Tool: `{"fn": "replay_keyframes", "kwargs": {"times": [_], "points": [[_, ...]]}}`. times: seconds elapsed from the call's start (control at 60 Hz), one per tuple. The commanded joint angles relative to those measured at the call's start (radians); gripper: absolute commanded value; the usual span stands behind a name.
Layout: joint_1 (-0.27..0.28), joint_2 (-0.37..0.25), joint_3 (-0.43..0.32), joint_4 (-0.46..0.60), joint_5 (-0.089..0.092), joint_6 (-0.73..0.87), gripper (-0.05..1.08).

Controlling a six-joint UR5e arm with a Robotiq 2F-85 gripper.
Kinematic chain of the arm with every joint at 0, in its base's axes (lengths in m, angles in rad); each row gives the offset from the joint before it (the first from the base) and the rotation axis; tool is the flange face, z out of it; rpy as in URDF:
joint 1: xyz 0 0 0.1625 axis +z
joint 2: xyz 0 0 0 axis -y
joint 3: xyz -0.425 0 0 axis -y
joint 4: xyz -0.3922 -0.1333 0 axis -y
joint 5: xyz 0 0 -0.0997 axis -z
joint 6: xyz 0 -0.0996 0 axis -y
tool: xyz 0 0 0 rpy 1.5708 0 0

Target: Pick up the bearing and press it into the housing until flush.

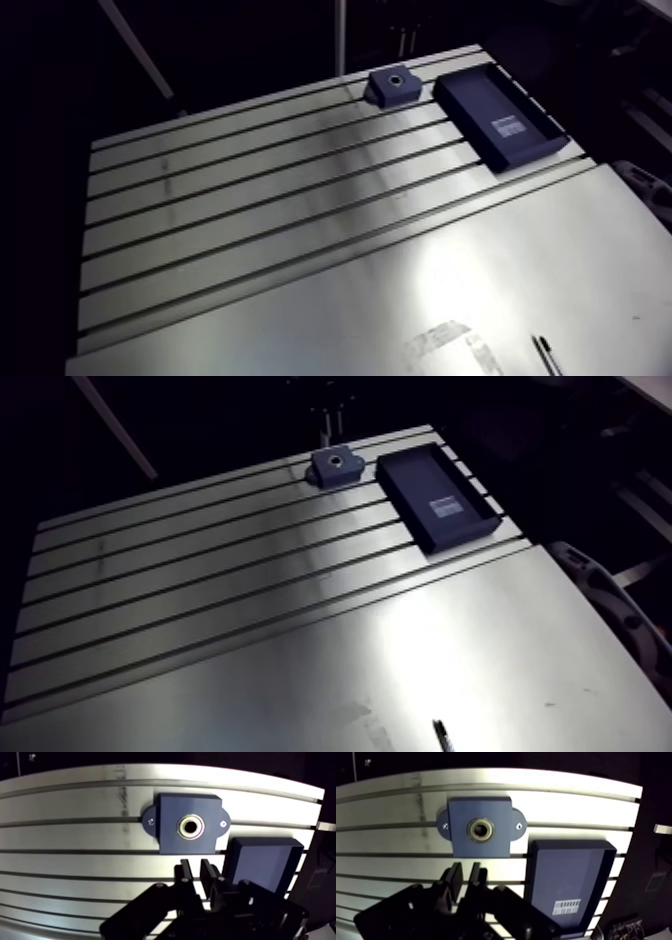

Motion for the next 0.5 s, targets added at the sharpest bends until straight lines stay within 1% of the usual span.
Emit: {"fn": "replay_keyframes", "kwargs": {"times": [0.017, 0.05, 0.067, 0.083, 0.1, 0.15, 0.3, 0.333, 0.367, 0.4, 0.433, 0.45, 0.467, 0.483, 0.5], "points": [[0.002, -0.07, 0.0, 0.091, -0.004, 0.013, 0.0], [0.002, -0.1, 0.005, 0.11, 0.0, 0.016, 0.0], [0.002, -0.1, 0.005, 0.11, 0.0, 0.016, 0.0], [0.002, -0.116, 0.007, 0.119, 0.002, 0.018, 0.0], [0.002, -0.116, 0.007, 0.119, 0.002, 0.018, 0.0], [0.002, -0.144, 0.014, 0.137, 0.004, 0.022, 0.0], [0.002, -0.184, 0.02, 0.187, 0.009, 0.044, 0.0], [0.002, -0.196, 0.024, 0.197, 0.012, 0.043, 0.0], [0.002, -0.223, 0.034, 0.204, 0.02, 0.044, 0.0], [0.002, -0.223, 0.034, 0.204, 0.02, 0.044, 0.0], [0.002, -0.259, 0.047, 0.205, 0.022, 0.045, 0.0], [0.002, -0.259, 0.047, 0.205, 0.022, 0.045, 0.0], [0.002, -0.279, 0.055, 0.205, 0.023, 0.047, 0.0], [0.002, -0.279, 0.055, 0.205, 0.023, 0.047, 0.0], [0.002, -0.298, 0.061, 0.205, 0.024, 0.05, 0.01]]}}
